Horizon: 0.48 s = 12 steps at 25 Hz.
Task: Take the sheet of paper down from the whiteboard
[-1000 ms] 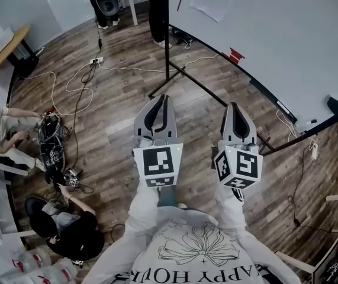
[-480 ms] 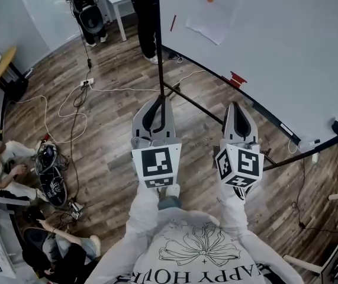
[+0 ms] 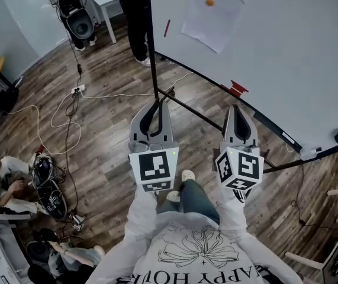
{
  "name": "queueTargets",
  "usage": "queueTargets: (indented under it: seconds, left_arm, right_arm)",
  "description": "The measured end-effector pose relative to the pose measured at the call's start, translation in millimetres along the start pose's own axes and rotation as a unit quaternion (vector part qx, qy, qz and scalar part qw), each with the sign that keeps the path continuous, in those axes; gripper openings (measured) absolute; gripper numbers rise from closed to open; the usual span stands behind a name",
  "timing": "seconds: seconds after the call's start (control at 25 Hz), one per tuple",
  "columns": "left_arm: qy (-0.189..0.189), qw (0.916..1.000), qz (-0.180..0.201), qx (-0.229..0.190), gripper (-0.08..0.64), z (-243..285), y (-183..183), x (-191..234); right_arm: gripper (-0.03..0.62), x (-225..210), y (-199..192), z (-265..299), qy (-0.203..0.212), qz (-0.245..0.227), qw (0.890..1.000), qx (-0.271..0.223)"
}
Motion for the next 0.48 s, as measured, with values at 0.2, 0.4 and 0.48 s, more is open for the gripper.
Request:
queueTargets:
  seconds: [0.2, 0.4, 0.48]
  left_arm:
    - [-0.004, 1.0, 0.004, 0.005, 0.018, 45, -9, 4]
    - [-0.007, 0.9999, 0.01, 0.006, 0.018, 104, -11, 8]
    - [-0.011, 0.9999, 0.012, 0.004, 0.018, 132, -13, 9]
  right_arm:
    - [0.003, -12, -6, 45, -0.004, 0.004, 1.0, 0.0]
    - [0.003, -30, -6, 104, -0.008, 0.008, 1.0, -0.004]
    - [0.003, -38, -6, 129, -0.009, 0.008, 1.0, -0.008]
Point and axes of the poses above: the fingertips, and each gripper's own axes: z forward along the fingers, x to its left, y out of its top, the point moved 5 cm from there along -z, backward along the fingers, and after that the axes turned 2 degrees about z, right-handed, at the moved point
